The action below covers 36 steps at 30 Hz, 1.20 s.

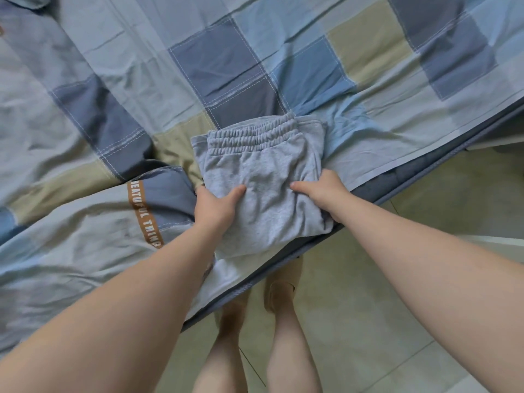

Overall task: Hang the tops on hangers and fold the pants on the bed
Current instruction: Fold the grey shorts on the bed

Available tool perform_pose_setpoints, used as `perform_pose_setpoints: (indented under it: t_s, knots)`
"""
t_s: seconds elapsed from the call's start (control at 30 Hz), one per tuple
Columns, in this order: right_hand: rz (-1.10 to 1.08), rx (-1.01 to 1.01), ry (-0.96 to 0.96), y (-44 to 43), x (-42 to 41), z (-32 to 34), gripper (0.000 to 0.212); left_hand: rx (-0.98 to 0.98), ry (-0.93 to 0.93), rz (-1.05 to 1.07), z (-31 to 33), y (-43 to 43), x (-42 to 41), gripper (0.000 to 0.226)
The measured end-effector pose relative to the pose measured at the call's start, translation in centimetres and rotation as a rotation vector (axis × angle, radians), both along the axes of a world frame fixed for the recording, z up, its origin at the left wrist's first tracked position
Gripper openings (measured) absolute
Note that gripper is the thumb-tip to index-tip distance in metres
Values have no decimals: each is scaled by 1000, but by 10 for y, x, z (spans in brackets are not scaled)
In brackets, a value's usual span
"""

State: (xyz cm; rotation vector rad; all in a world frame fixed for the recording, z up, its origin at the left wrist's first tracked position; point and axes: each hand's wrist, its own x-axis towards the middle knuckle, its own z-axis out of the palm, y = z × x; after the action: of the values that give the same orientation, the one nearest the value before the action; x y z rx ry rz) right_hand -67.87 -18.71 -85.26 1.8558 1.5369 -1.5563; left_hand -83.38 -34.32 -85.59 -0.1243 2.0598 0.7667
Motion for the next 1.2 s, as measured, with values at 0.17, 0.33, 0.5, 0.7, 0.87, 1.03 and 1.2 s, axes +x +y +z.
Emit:
perform_pose_setpoints:
  t_s: [0.17, 0.33, 0.5, 0.7, 0.87, 1.03, 1.2]
  knots:
    - [-165, -197, 19, -25, 18, 17, 41, 23, -98, -75, 22, -26, 3, 48]
    - [-308, -342, 29, -71, 59, 59, 46, -93, -284, -119, 74, -63, 4, 41]
    - [-441, -482, 34, -131, 102, 135, 43, -196, -379, -234, 142, -97, 22, 47]
    - [-700, -433, 17, -209, 155, 225, 58, -238, -426, -400, 228, -122, 63, 42]
    - [-941, -299, 33, -256, 200, 299, 44, -203, -433, -568, 293, -116, 102, 50]
    - [-1175, -104, 100, -295, 245, 362, 31, -77, -402, -779, 344, -91, 149, 32]
    - [-1373, 94, 158, -319, 295, 420, 25, 33, -439, -973, 392, -61, 216, 37]
